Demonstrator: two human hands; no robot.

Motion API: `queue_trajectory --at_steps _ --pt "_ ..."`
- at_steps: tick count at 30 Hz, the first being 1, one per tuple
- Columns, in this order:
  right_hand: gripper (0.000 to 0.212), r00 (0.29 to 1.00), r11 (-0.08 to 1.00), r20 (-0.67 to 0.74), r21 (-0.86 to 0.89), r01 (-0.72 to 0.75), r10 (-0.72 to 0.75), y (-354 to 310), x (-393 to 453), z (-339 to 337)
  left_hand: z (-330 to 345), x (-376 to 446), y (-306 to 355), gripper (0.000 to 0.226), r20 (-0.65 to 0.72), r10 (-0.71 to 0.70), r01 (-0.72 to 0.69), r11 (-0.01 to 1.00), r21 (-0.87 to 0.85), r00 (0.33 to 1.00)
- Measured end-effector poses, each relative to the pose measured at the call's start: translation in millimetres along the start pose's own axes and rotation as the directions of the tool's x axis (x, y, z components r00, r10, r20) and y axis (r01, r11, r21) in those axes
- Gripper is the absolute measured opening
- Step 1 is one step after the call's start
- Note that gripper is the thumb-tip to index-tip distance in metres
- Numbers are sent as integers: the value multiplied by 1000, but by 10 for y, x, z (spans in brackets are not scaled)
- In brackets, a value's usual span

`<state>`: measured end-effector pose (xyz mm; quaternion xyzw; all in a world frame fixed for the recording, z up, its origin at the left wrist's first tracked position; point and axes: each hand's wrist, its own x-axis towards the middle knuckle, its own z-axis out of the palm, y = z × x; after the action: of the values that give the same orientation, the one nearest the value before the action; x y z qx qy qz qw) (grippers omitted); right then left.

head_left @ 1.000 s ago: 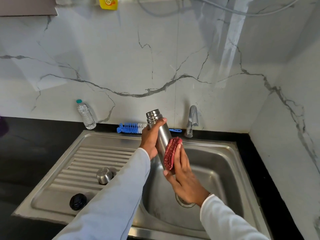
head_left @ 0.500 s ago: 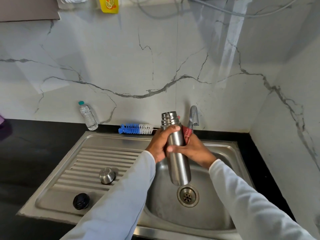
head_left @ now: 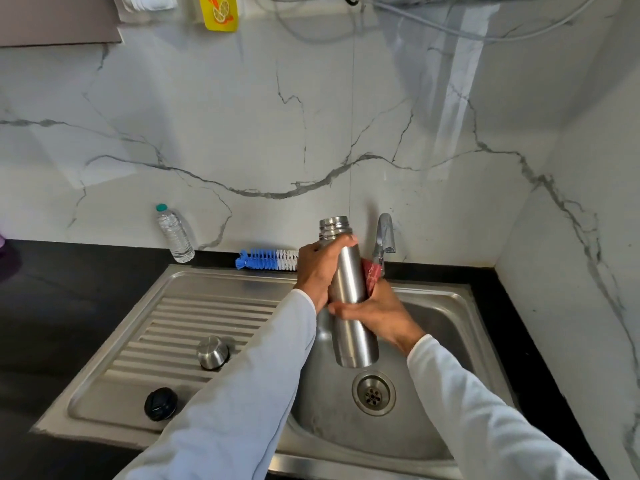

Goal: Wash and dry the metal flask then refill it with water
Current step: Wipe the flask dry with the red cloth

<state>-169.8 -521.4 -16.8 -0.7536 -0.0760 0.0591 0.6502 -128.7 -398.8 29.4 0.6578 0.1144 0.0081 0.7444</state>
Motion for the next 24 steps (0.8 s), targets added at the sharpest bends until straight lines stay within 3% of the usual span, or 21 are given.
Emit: queue_trajectory --at_steps 4,8,10,14,16,19,21,24 --pt "74 986 987 -150 -132 -87 67 244 -292 194 -65 70 10 24 -126 -52 43 996 -80 991" --pt "95 944 903 -330 -399 -158 19 456 -501 378 -94 143 -52 32 -222 -84 55 990 -133 972" --pt "99 910 870 -414 -446 -209 7 498 -498 431 -67 163 -66 37 -264 -44 12 993 -120 964" --pt "125 928 800 -373 -563 -209 -20 434 -356 460 15 116 -110 41 -308 61 -79 996 -47 950" --pt "134 917 793 -385 -589 -157 -104 363 -270 473 67 80 -193 44 -299 33 -47 998 -40 954" --pt "102 881 715 -381 -695 -73 -280 193 -39 423 127 35 -317 49 -252 -57 12 984 -179 966" --pt "90 906 720 -339 -692 -57 -254 61 99 305 90 46 -321 44 -126 -121 85 962 -260 985" --pt "96 971 777 -202 -629 -27 -129 -58 195 40 -75 124 -273 40 62 -109 121 965 -234 992"
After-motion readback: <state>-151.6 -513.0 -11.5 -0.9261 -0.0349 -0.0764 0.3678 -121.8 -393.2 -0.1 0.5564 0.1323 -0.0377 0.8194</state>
